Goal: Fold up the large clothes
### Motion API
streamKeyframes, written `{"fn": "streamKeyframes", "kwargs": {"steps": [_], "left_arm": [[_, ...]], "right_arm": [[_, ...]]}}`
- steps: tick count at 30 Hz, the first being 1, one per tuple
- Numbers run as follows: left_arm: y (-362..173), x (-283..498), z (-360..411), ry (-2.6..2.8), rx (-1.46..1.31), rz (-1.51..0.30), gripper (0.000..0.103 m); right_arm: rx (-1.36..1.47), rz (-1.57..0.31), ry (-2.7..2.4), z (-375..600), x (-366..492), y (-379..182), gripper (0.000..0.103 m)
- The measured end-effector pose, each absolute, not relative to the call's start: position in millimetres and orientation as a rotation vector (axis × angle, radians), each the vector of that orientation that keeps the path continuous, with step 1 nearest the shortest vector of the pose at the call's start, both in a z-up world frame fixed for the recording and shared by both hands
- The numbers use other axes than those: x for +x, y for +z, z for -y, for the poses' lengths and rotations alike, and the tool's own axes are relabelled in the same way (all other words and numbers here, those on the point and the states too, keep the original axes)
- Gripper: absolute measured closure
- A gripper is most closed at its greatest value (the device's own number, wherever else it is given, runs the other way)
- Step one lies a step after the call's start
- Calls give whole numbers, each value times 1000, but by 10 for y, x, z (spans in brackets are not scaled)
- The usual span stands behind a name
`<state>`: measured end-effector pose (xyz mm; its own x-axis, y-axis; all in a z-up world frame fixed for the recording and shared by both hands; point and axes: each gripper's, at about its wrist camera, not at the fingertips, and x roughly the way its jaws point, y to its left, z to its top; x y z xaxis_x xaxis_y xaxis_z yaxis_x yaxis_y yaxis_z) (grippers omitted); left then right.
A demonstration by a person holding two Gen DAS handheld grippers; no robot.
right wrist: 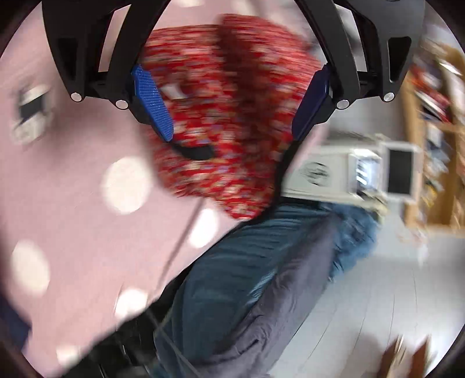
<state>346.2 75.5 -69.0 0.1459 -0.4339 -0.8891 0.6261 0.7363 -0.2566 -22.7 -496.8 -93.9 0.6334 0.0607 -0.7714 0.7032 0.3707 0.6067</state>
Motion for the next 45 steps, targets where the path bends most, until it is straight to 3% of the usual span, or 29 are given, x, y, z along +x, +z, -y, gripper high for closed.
{"fn": "streamKeyframes", "kwargs": {"steps": [3, 6, 7, 8, 9, 10, 11, 12, 16, 22, 27, 30, 33, 34, 35, 37, 39, 41, 42, 43, 45], "left_arm": [[-711, 3482, -710, -782, 209, -1203, 22], [-701, 3486, -681, -801, 215, -1194, 34], [-701, 3480, -645, -806, 233, -1186, 42], [-703, 3467, -625, -811, 252, -1180, 51], [-702, 3452, -609, -813, 271, -1173, 56], [-692, 3438, -585, -812, 294, -1165, 66], [-660, 3439, -575, -815, 303, -1157, 77], [-611, 3422, -583, -815, 306, -1146, 81], [-320, 3644, -598, -839, 277, -1091, 87], [-206, 4156, -549, -768, 111, -1102, 88], [-696, 4286, -352, -658, 180, -1224, 87], [-672, 4134, -307, -657, 237, -1176, 70], [-602, 4129, -385, -666, 210, -1181, 42], [-571, 4131, -430, -679, 186, -1186, 28], [-536, 4121, -472, -693, 167, -1178, 26], [-458, 4064, -523, -695, 178, -1156, 25], [-423, 3991, -565, -686, 200, -1137, 24], [-430, 3909, -631, -703, 194, -1134, 17], [-458, 3881, -643, -705, 198, -1139, 17], [-516, 3850, -656, -700, 217, -1145, 19], [-593, 3795, -644, -717, 246, -1153, 36]], "right_arm": [[956, -944, -464, 4740, -196, -1055, 20], [861, -986, -460, 4520, -158, -1219, 20], [850, -993, -459, 4468, -134, -1270, 22], [841, -999, -442, 4413, -102, -1298, 44], [824, -1009, -439, 4362, -62, -1297, 56], [776, -1008, -459, 4305, 17, -1250, 57], [739, -1003, -445, 4256, 46, -1197, 67], [735, -999, -431, 4243, 42, -1159, 77], [741, -963, -430, 4278, -130, -1016, 86], [822, -885, -436, 4338, -520, -877, 87], [872, -928, -504, 4358, -414, -1044, 87], [924, -940, -539, 4404, -366, -1191, 87], [985, -940, -538, 4462, -339, -1285, 86], [977, -948, -539, 4465, -327, -1279, 85], [958, -963, -549, 4508, -298, -1278, 79], [900, -988, -604, 4505, -275, -1196, 63], [825, -968, -668, 4443, -338, -1012, 62], [742, -915, -708, 4305, -407, -786, 55], [707, -877, -711, 4213, -444, -672, 47], [683, -840, -685, 4086, -471, -564, 44], [665, -835, -601, 3842, -423, -481, 44]]}}
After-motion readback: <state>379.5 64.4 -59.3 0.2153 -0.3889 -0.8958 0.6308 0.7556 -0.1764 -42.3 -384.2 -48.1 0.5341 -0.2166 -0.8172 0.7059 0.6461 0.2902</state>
